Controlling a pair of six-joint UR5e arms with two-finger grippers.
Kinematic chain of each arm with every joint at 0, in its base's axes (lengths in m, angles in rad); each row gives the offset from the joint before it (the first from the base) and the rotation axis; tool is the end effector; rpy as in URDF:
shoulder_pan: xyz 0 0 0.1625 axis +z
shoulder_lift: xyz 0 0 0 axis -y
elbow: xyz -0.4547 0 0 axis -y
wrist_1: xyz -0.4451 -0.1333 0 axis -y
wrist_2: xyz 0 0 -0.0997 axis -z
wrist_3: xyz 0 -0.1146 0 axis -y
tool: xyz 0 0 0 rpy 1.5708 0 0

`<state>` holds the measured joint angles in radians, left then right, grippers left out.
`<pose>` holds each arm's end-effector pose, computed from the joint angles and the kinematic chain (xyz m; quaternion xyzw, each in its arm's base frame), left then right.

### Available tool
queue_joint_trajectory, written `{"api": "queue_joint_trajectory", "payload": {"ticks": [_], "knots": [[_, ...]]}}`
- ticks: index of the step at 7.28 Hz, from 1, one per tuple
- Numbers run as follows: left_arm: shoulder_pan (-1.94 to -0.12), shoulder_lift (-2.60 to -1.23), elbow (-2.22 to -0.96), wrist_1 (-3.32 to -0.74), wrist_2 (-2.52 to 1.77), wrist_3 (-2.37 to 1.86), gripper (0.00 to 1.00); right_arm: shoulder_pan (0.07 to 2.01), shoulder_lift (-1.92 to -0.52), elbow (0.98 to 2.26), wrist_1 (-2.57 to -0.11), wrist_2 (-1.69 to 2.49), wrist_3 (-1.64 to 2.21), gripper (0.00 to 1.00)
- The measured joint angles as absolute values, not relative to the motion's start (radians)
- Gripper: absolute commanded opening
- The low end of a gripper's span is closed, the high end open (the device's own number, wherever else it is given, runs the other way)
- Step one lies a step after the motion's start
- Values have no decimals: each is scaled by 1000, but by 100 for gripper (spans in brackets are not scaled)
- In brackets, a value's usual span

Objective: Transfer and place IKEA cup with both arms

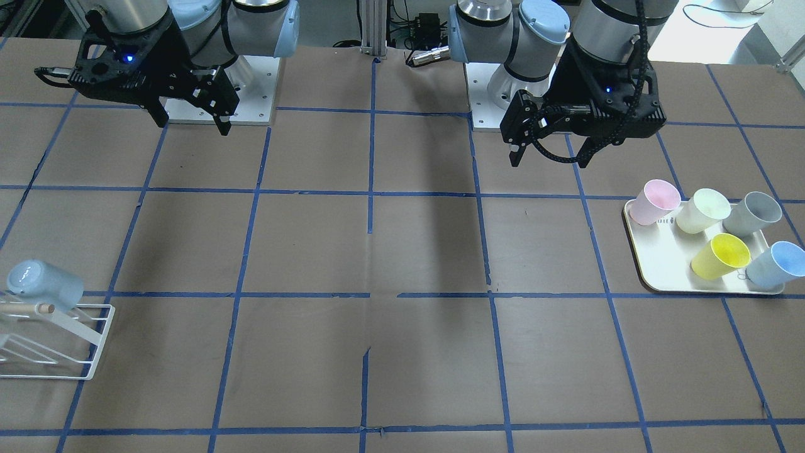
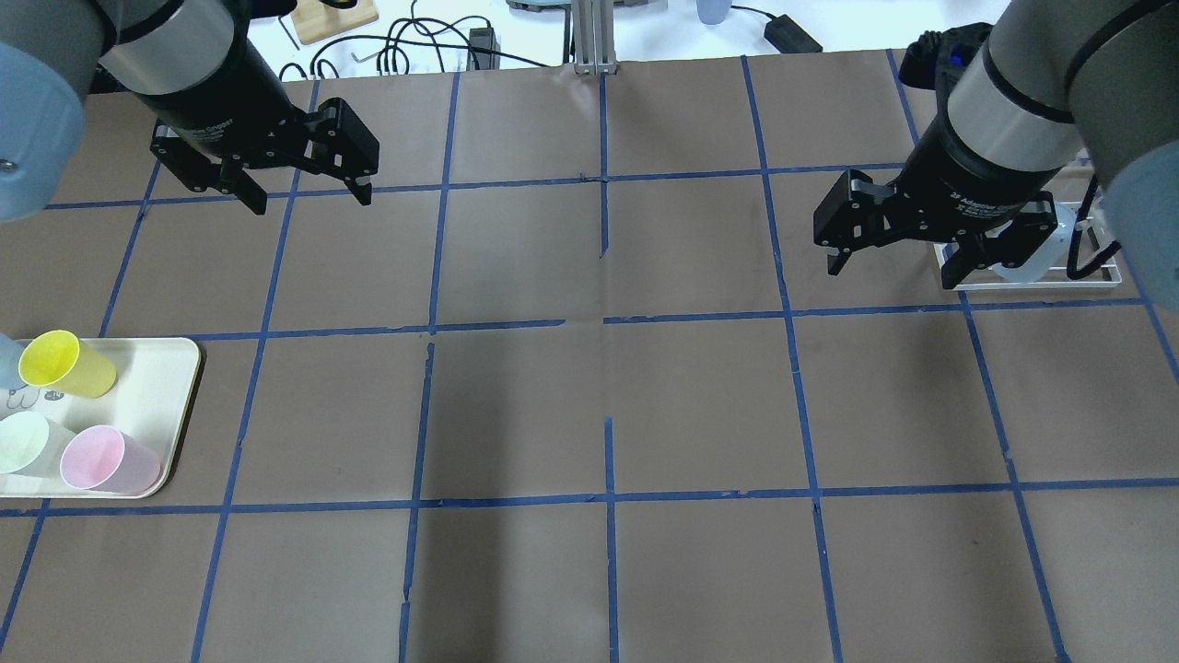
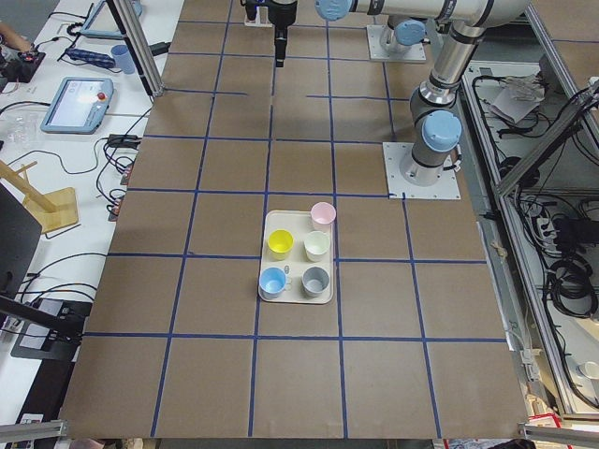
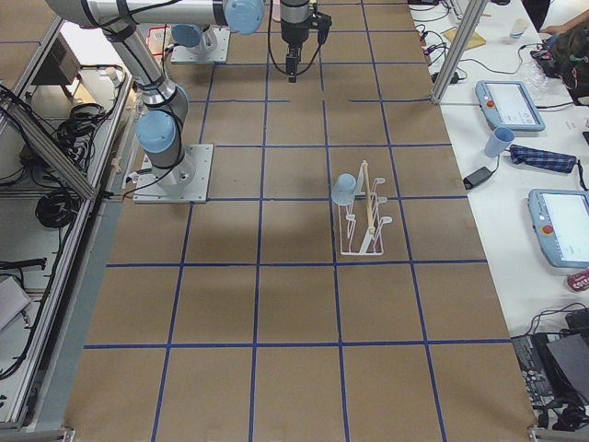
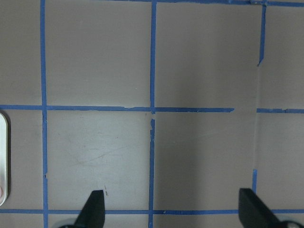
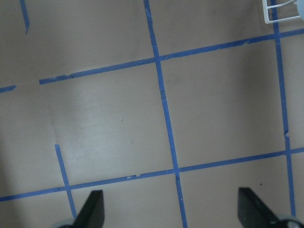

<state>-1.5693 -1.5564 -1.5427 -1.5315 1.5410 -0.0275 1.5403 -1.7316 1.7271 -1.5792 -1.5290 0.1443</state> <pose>-0.1359 -0.5471 0.5300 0.0139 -0.9990 0.0407 0.0154 0.1236 -0.4775 0.5001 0.0871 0.9960 -0.0053 0.0212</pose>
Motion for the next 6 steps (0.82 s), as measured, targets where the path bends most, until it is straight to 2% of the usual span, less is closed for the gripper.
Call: {"api": "queue_joint_trajectory", "payload": {"ticks": [4,6], "knots": [[-1568,-1567,-1543,-1496,1541,-22,100,1521,-1718,1727,-1593,-1528,125,100],[-1565,-1568,-1543,-1488,1542,-21,100,1409,-1691,1726,-1615,-1524,-23,100]]}}
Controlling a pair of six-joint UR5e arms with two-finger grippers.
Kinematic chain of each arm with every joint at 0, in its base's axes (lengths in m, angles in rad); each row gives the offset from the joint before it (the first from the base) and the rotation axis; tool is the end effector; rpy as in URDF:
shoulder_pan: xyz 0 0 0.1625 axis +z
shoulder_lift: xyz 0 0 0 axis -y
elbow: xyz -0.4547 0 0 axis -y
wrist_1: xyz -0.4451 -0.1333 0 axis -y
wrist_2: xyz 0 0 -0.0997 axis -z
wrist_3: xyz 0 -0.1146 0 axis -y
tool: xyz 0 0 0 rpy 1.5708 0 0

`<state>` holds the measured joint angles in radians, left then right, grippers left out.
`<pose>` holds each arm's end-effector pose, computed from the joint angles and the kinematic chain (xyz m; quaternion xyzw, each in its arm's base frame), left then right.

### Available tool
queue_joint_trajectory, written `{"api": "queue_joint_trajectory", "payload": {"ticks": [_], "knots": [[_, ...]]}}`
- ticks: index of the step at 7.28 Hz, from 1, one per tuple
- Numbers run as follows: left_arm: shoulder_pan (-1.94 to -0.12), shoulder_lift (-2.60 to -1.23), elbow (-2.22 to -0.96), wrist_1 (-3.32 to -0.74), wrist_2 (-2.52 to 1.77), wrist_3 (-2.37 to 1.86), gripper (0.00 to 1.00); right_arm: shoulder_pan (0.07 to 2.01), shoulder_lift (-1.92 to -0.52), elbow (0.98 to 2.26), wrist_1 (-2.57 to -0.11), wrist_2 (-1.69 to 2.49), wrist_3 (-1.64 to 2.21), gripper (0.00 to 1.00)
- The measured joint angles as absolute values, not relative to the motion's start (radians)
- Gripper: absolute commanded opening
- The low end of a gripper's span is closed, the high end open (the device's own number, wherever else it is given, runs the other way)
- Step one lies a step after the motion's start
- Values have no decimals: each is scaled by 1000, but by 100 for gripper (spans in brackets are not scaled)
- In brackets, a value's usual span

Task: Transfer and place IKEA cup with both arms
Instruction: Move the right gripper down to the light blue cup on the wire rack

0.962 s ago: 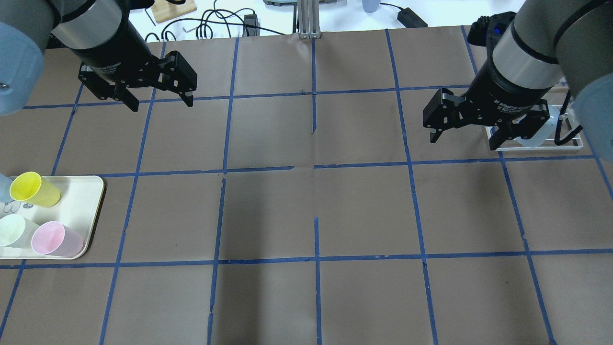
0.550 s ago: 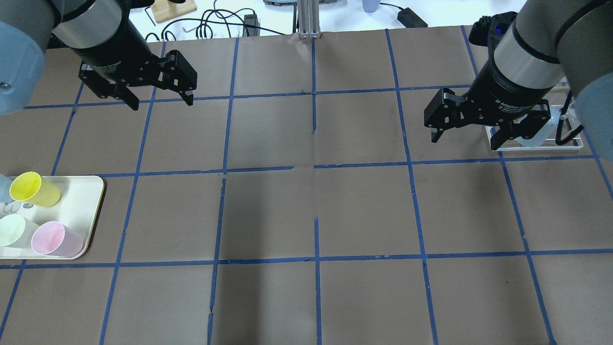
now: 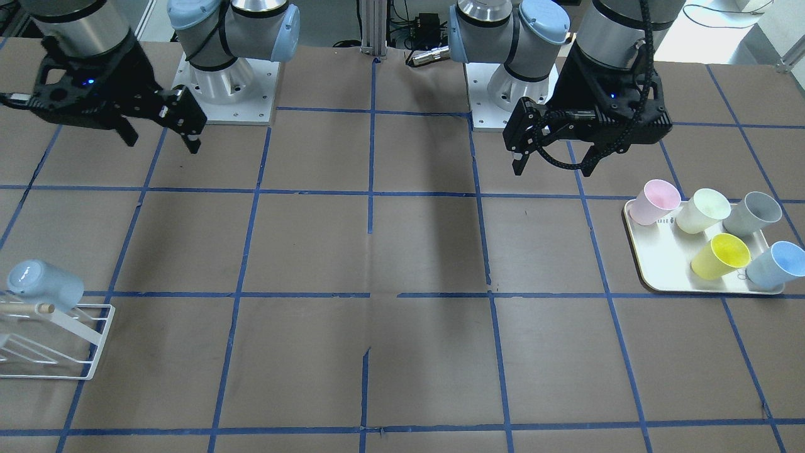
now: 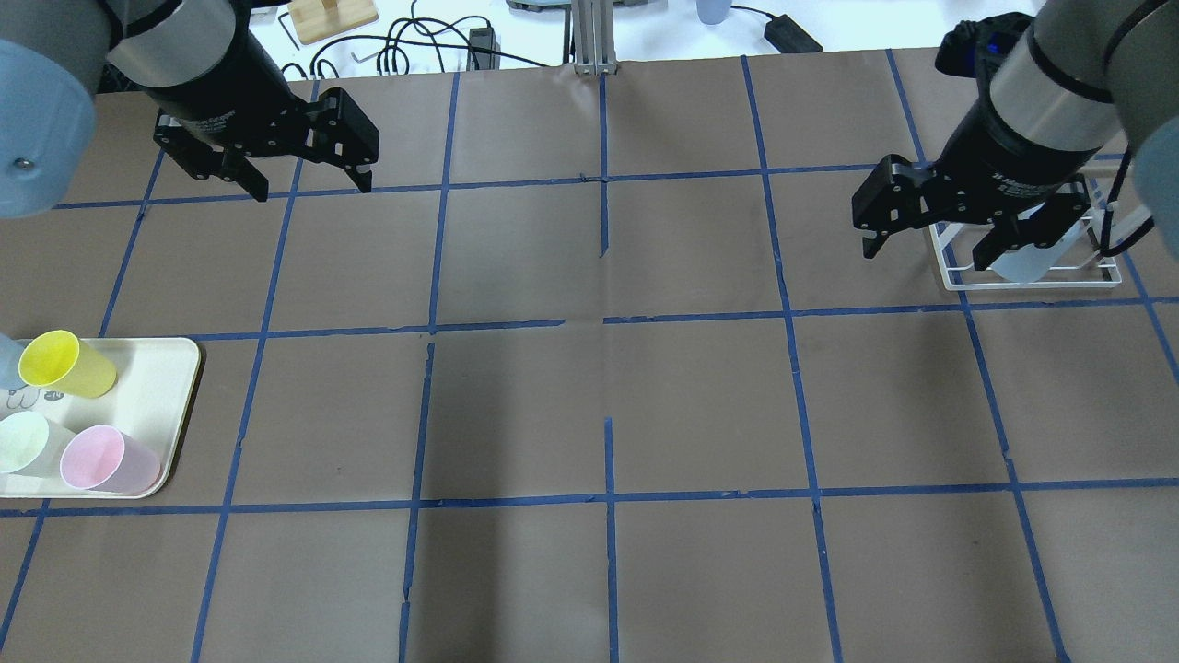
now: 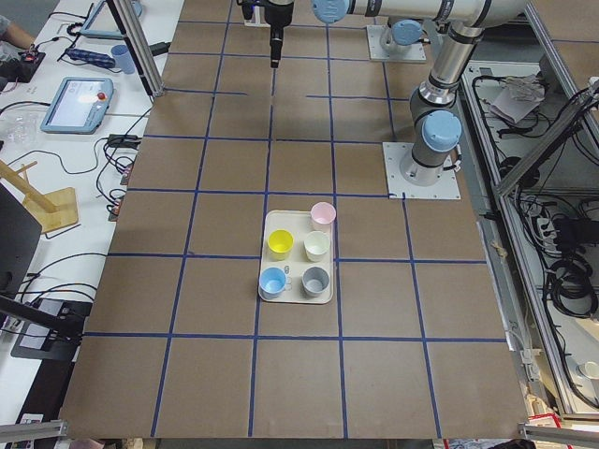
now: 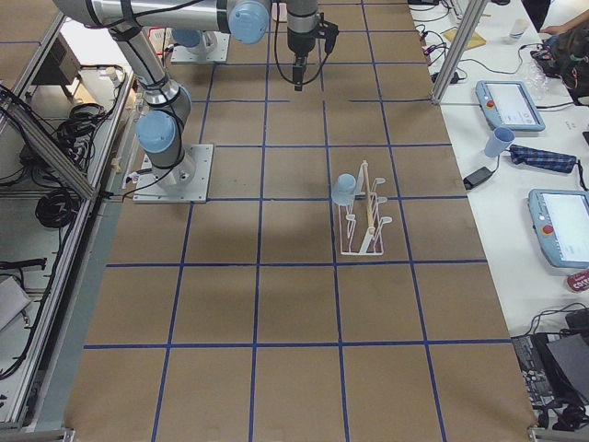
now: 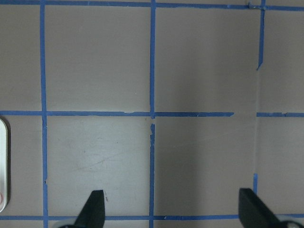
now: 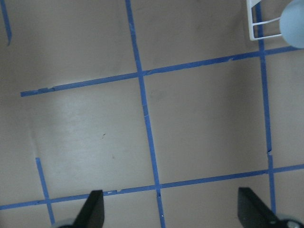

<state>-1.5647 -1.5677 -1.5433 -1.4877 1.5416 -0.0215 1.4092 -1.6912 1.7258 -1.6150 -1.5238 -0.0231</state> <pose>-0.1333 -0.5564 0.5283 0.0129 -0.9982 0.0567 0.0150 0.0579 -0.5069 0.4850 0.0691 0.9973 -0.0069 0.0230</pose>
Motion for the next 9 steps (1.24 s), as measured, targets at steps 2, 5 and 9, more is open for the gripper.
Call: {"api": "queue_joint_trajectory", "payload": {"ticks": [2,5,9], "knots": [[-1563,-1566,-1543,-1487,1542,-21,100,1272,-1663,1727,-1631,-1522,-225,100],[-1563,-1564,-1545,-1485,1542,-21,100,1181,-1571,1727,-1758,-1556,-484,100],[-1564,-1565,-1545,-1484,1541,-21,100,1128,-1437,1727,-1913,-1564,-612,100]]}}
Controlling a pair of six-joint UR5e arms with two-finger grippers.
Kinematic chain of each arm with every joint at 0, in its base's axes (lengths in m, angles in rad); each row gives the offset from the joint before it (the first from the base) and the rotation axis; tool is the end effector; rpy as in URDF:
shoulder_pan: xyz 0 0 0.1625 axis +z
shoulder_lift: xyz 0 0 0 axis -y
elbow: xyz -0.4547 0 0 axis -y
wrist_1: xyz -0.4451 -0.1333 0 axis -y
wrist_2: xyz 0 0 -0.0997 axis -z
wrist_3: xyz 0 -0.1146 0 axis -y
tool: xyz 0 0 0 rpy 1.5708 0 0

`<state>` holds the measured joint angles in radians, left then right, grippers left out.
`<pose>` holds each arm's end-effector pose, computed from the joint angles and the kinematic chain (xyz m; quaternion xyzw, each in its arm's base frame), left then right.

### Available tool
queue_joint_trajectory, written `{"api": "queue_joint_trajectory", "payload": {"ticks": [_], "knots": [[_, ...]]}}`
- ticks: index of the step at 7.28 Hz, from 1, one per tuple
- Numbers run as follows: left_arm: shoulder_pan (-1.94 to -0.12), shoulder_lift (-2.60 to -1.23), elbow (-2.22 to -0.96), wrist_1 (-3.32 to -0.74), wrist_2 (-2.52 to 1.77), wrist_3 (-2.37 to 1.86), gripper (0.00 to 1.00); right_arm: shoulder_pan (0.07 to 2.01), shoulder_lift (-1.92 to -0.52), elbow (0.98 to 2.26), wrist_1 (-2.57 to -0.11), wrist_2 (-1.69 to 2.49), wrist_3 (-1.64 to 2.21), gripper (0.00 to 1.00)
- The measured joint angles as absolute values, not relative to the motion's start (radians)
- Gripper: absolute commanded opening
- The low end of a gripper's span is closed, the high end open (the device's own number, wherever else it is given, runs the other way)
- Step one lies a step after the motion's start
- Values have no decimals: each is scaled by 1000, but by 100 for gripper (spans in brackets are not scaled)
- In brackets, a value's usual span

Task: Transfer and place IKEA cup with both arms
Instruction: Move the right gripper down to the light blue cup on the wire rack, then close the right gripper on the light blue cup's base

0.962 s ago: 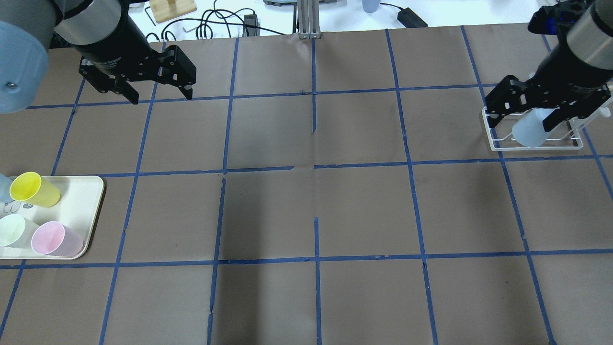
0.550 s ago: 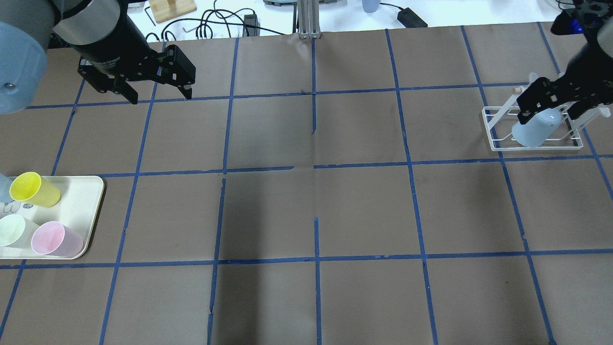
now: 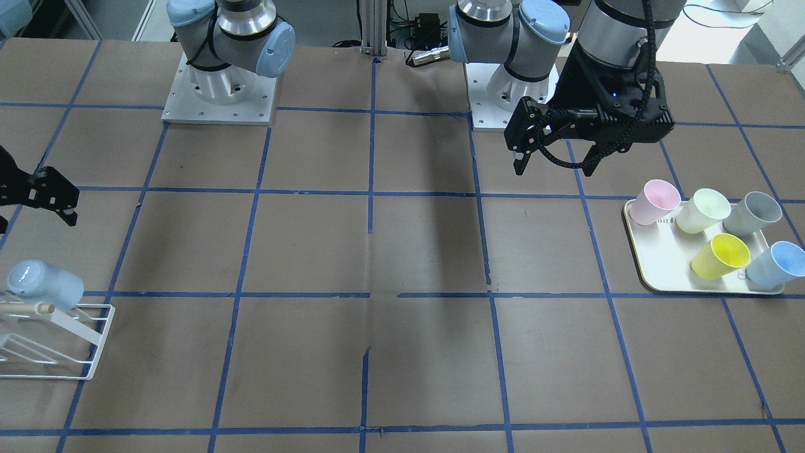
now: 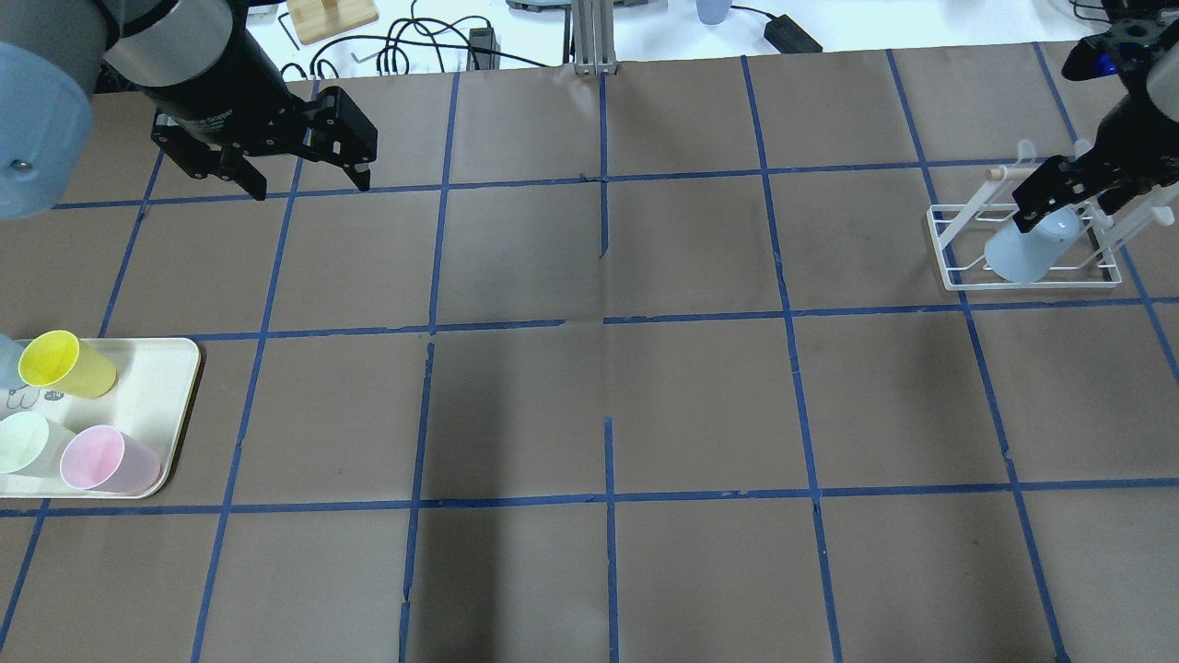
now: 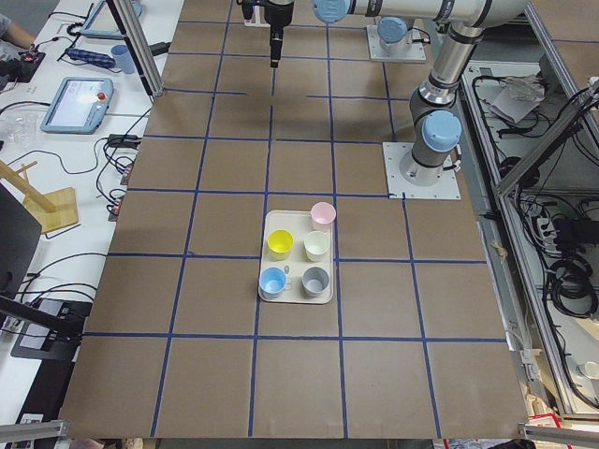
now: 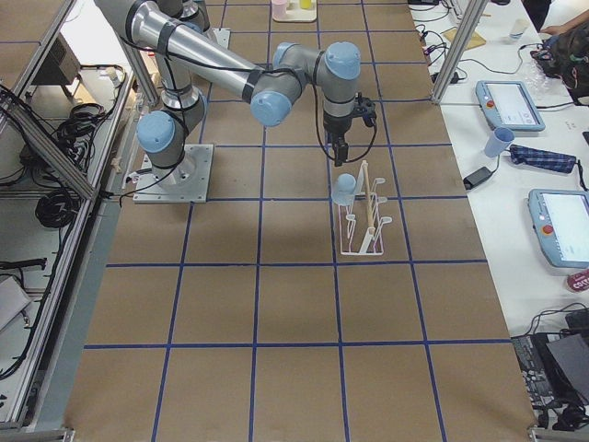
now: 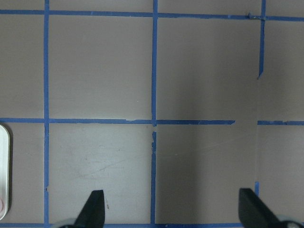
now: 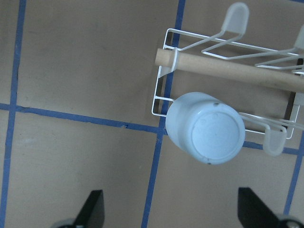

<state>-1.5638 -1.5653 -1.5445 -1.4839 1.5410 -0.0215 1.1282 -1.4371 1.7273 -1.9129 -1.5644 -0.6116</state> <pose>-0.1328 -0.5559 0.5294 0.0133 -0.9980 0.0592 0.0153 -0.1327 -0.5929 0.3765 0.0845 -0.9961 0.0240 0.0103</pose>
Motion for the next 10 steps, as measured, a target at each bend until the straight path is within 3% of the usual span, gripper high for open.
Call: {"api": "queue_joint_trajectory", "payload": {"ticks": [7,8,9,10], "knots": [[-1563,-1564,-1544,-1483,1540,-21,100,1098,-1305,1727,-2042,-1555,-614,100],[-1563,-1564,-1543,-1483,1540,-21,100,1098,-1297,1727,-2046,-1554,-613,99],[-1563,-1564,-1543,-1483,1540,-21,100,1098,-1291,1727,-2048,-1553,-613,89],[-1563,-1563,-1543,-1483,1540,-21,100,1098,-1287,1727,-2049,-1553,-611,88]]}}
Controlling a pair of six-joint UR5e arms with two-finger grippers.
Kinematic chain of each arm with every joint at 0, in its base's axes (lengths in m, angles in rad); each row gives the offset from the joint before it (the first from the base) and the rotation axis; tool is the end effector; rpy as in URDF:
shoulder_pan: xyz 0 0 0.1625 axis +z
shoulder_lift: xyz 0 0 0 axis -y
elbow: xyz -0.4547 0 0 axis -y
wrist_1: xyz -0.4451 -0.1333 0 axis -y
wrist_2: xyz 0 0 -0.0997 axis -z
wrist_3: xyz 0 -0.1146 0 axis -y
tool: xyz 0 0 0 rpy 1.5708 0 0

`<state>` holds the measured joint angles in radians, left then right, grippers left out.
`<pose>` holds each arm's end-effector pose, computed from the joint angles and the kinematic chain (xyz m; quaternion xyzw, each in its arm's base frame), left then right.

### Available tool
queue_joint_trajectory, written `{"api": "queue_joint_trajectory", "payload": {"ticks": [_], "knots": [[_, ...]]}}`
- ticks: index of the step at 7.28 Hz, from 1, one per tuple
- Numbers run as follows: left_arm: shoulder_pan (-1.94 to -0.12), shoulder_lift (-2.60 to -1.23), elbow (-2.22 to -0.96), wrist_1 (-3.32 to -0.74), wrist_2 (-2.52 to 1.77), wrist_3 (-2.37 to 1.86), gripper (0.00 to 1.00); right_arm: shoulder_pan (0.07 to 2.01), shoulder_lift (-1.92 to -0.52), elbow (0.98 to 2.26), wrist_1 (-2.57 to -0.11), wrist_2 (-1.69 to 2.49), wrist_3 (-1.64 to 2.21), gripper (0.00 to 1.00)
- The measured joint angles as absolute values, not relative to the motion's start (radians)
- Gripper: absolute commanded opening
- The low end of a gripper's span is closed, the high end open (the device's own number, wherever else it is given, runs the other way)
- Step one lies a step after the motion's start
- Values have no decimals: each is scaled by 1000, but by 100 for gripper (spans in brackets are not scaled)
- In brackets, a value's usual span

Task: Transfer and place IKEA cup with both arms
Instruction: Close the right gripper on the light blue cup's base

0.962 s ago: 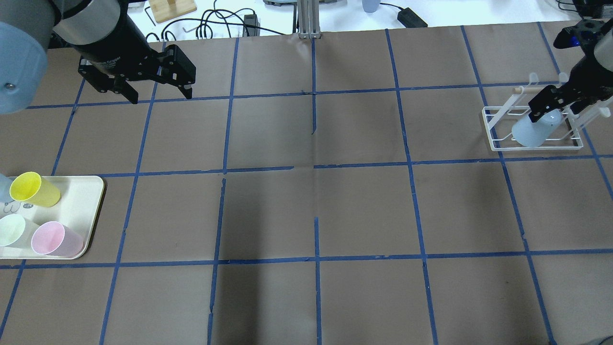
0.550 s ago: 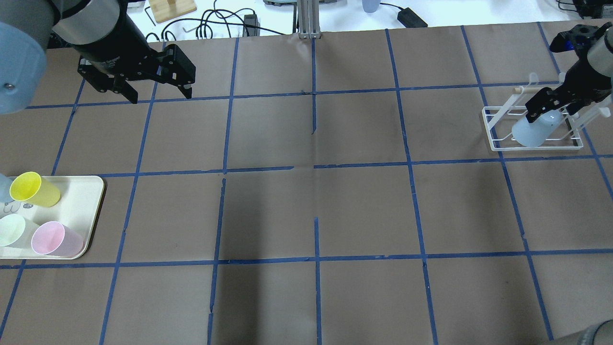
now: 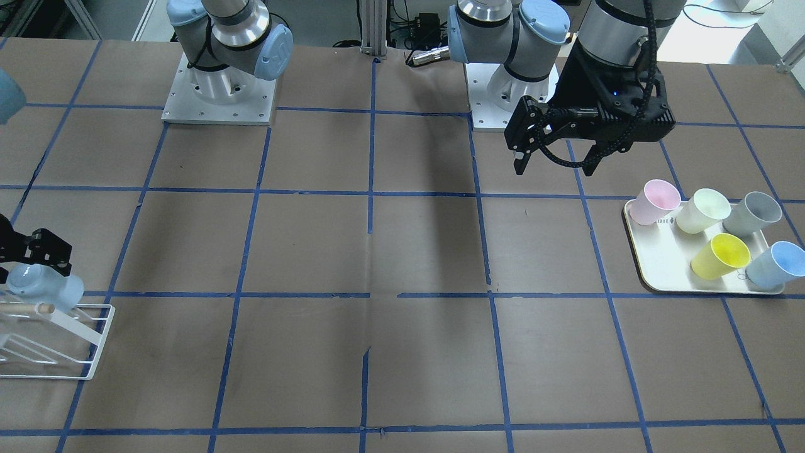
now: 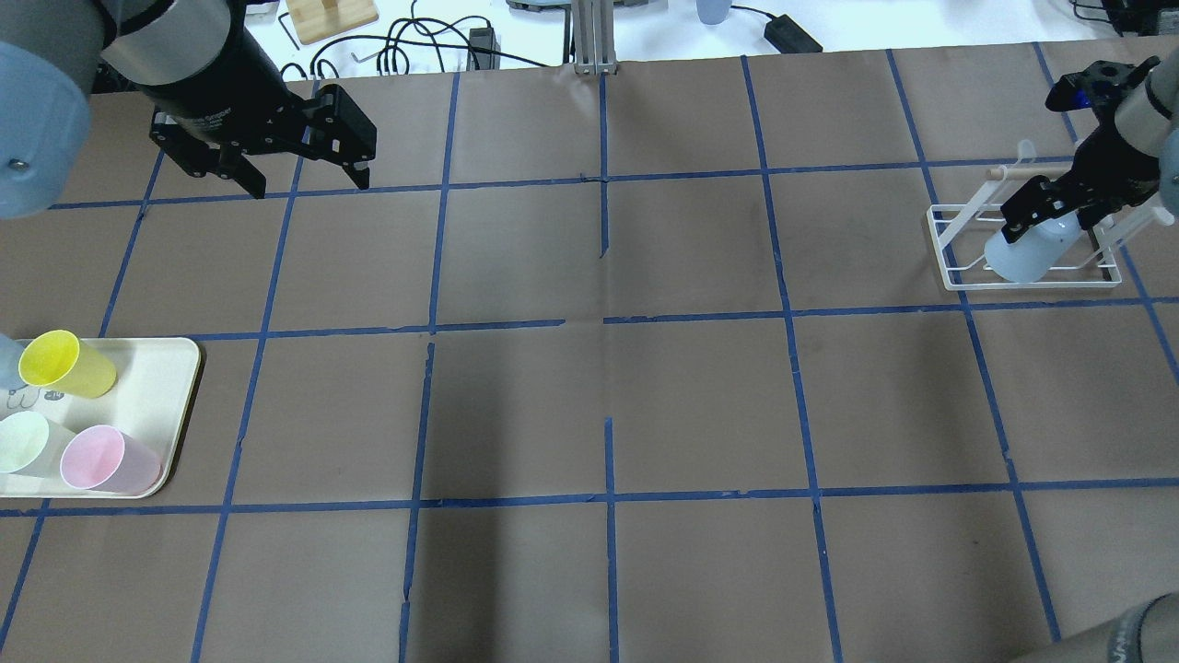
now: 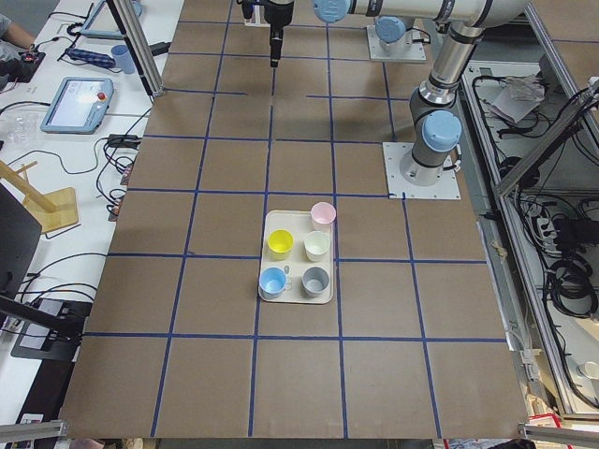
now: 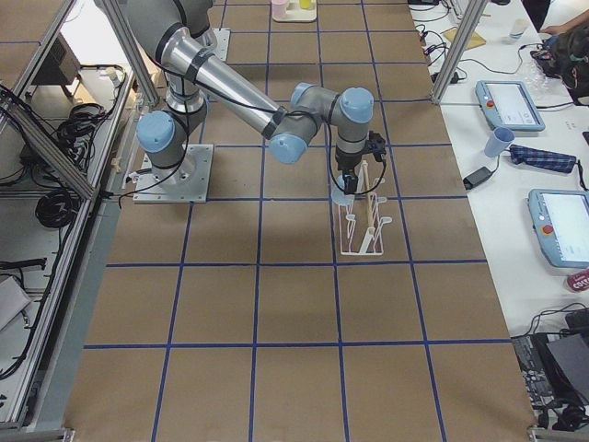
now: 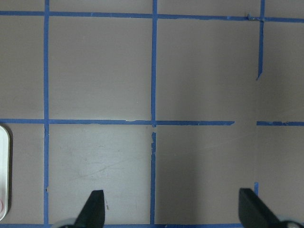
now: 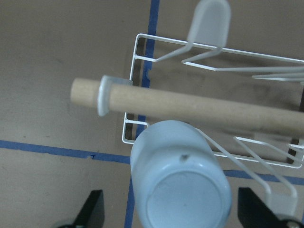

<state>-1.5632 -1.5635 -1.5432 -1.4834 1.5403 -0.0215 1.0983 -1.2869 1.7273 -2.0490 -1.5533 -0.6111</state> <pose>-0.1326 -0.5555 0.5312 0.0136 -0.9979 0.0610 0.0156 -0.1680 -0.6261 0.2985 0.0694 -0.9974 0.0207 0.0023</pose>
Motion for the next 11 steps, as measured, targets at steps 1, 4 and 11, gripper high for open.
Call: {"api": "queue_joint_trajectory", "payload": {"ticks": [1,4,11], "knots": [[-1563,-1563,-1543,-1483,1541,-21,100,1098,-1285,1727,-2049,-1554,-610,88],[-1563,-1563,-1543,-1483,1541,-21,100,1098,-1284,1727,-2048,-1555,-609,75],[-1563,-1563,-1543,-1483,1540,-21,100,1098,-1296,1715,-2039,-1572,-605,30]]}}
